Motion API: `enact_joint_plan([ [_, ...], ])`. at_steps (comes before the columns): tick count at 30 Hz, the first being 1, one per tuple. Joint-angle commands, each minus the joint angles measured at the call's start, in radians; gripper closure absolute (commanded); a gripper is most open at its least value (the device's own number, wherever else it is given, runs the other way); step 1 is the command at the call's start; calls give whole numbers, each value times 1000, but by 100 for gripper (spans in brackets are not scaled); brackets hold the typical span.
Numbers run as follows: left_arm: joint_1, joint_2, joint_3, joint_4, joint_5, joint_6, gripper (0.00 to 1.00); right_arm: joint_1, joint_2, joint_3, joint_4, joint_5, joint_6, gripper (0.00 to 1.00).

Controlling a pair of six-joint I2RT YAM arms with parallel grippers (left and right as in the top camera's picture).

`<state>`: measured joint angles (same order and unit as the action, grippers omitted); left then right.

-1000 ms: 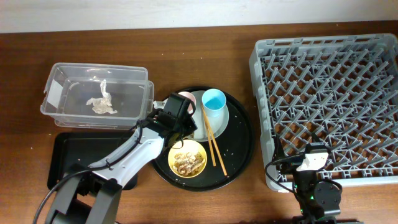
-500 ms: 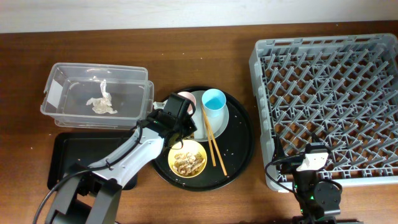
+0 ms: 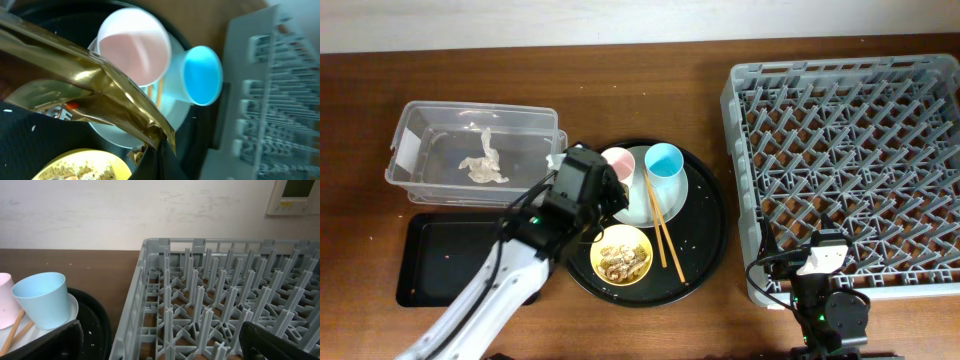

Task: Sort waste into correct bins and load items into the dishwasher rack
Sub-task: 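Carry the gold wrapper with the left gripper and release it into the clear bin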

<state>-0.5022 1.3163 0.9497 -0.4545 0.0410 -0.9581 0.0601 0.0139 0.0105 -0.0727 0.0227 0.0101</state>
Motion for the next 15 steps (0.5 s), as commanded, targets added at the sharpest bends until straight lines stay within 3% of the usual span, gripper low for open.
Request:
enact_joint_plan([
  [1, 6, -105, -5, -3, -23, 27, 99, 5, -6, -5, -7, 12, -3, 2],
  [5, 67, -170, -5, -11, -123, 136, 99, 5, -6, -5, -7, 12, -3, 2],
  [15, 418, -108, -5, -13, -214, 168, 99, 5, -6, -5, -7, 12, -3, 2],
])
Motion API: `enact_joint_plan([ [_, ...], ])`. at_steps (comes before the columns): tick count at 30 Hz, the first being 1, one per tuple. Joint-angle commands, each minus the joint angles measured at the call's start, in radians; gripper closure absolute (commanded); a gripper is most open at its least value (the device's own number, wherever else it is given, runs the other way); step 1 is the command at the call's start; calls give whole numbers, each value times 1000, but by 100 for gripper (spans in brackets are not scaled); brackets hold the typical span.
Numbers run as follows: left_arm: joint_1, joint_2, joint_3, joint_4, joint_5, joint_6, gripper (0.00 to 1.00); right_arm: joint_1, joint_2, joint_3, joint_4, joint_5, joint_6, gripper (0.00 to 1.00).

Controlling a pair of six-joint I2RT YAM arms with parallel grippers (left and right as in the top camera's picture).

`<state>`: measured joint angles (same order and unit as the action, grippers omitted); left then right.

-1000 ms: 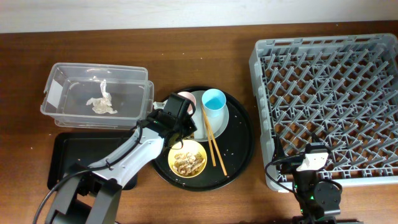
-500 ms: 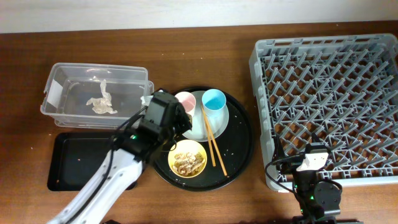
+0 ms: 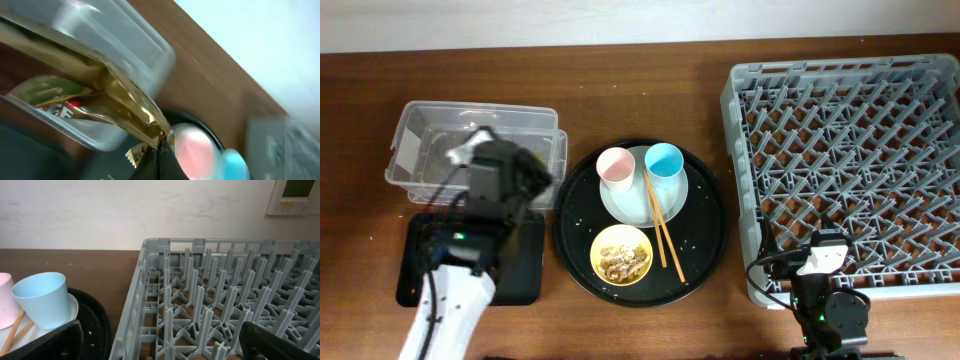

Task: Sort waste into correct bins and load items into the dishwasher rack
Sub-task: 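Carry the gold wrapper with the left gripper and release it into the clear bin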

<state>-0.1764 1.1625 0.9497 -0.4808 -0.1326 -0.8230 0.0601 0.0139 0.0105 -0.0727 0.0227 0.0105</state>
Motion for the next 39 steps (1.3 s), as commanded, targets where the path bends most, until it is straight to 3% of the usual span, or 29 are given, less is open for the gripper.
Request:
enact_joint_plan([
  [1, 120, 70, -5, 21, -40, 32, 100, 5, -6, -5, -7, 12, -3, 2],
  [12, 158, 256, -5, 200, 5, 73, 96, 5, -6, -5, -7, 12, -3, 2],
  [15, 158, 291, -5, 236, 25, 81, 78, 5, -6, -5, -7, 12, -3, 2],
  [17, 158, 291, -5, 249, 81, 108, 48, 5, -6, -5, -7, 12, -3, 2],
  [20, 158, 280, -1, 282, 160, 170, 33, 5, -6, -5, -7, 12, -3, 2],
  [24, 158, 243, 37, 243, 236, 238, 33, 5, -6, -5, -7, 12, -3, 2],
  [27, 146, 203, 87, 107, 303, 254, 38, 5, -6, -5, -7, 12, -3, 2],
  [34, -21, 114, 127, -192, 312, 298, 70, 5, -6, -5, -7, 12, -3, 2],
  [39, -210, 129, 127, -307, 308, 298, 74, 5, -6, -5, -7, 12, -3, 2],
])
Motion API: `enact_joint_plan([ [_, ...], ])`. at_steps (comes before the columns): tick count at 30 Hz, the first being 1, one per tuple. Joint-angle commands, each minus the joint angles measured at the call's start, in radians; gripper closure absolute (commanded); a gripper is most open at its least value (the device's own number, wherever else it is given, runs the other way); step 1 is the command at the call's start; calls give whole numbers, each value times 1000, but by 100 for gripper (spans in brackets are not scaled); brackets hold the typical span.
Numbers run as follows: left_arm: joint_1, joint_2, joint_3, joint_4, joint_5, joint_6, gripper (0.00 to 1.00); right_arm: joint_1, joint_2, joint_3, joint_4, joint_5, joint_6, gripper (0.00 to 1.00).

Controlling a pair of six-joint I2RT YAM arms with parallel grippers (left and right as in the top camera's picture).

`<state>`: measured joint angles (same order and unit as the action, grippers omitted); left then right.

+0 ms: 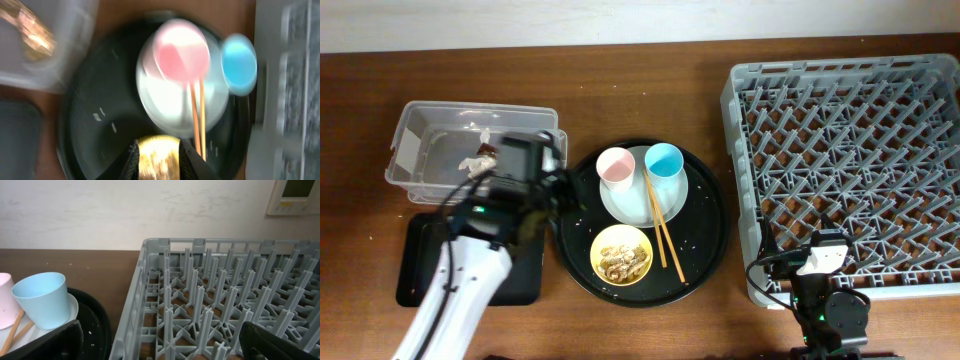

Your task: Sort waste into correct bins and load items into the dishwasher rack

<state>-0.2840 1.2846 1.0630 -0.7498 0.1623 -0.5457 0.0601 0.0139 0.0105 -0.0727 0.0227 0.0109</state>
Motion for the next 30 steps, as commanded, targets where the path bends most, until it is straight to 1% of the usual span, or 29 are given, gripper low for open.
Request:
enact_joint_plan([
  [1, -132, 14, 14, -45, 13, 20, 74, 5, -6, -5, -7, 12, -4, 2],
  [3, -198, 37, 14, -48, 8, 17, 74, 5, -6, -5, -7, 12, -3, 2],
  [8, -328, 126, 14, -40, -74, -80, 74, 5, -6, -5, -7, 12, -4, 2],
  [10, -373, 177, 14, -27, -73, -83, 74, 5, -6, -5, -7, 12, -3, 2],
  [16, -456, 271, 14, -30, -73, -83, 74, 5, -6, -5, -7, 12, -3, 2],
  [22, -503, 283, 14, -45, -77, -82, 74, 5, -6, -5, -7, 12, -4, 2],
  [24, -506, 284, 14, -76, -128, -82, 75, 5, -6, -5, -7, 12, -3, 2],
  [27, -503, 284, 14, -125, -270, -84, 82, 5, -6, -5, -7, 12, -3, 2],
  [28, -502, 284, 14, -136, -306, -90, 82, 5, -6, -5, -7, 12, -4, 2],
  [29, -495, 284, 14, -164, -368, -124, 82, 5, -6, -5, -7, 12, -4, 2],
  [30, -488, 284, 14, -180, -394, -140, 82, 5, -6, -5, -7, 12, -3, 2],
])
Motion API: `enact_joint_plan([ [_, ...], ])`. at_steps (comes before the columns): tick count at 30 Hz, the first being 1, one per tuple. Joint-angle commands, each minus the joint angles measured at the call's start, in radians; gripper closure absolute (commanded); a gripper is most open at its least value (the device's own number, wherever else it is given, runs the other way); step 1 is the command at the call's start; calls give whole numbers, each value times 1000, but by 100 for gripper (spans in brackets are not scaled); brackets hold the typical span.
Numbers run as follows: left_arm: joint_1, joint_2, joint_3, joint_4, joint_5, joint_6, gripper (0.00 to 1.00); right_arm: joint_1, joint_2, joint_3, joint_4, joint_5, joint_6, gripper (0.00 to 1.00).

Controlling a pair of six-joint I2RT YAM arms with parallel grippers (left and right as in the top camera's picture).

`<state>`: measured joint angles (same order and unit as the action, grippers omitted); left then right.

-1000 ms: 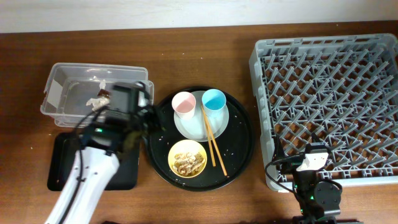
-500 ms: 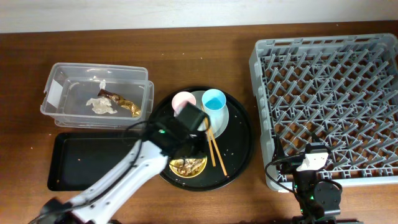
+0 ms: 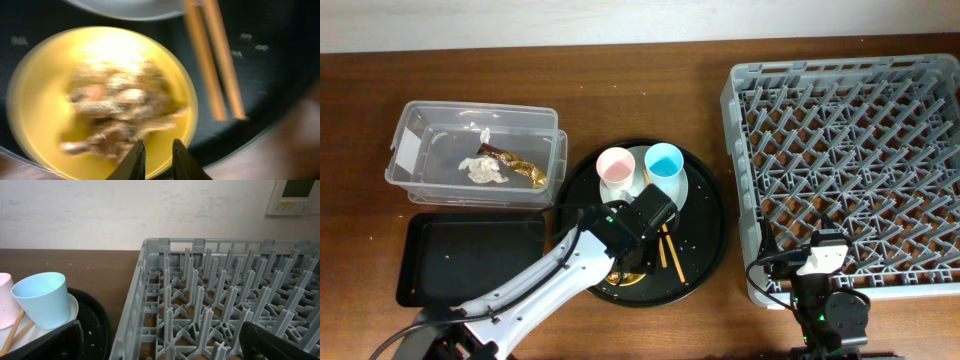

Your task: Sort waste into correct bins and load items into the dishwasher rack

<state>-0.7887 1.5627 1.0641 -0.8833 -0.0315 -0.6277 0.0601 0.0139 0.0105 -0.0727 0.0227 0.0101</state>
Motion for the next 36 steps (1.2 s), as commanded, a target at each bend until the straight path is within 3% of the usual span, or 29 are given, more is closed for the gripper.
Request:
enact_joint_plan([
  [1, 26, 6, 13, -56, -214, -64, 82, 5, -6, -5, -7, 12, -3, 2],
  [10, 144, 6, 13, -84, -190, -56, 80, 5, -6, -5, -7, 12, -3, 2],
  [14, 174, 15, 11, -88, -225, -52, 68, 5, -6, -5, -7, 12, -3, 1],
  [31, 183, 119, -14, -87, -183, -53, 68, 5, -6, -5, -7, 12, -3, 2],
  [36, 183, 120, -35, -92, -289, -53, 68, 5, -6, -5, -7, 12, -3, 2],
])
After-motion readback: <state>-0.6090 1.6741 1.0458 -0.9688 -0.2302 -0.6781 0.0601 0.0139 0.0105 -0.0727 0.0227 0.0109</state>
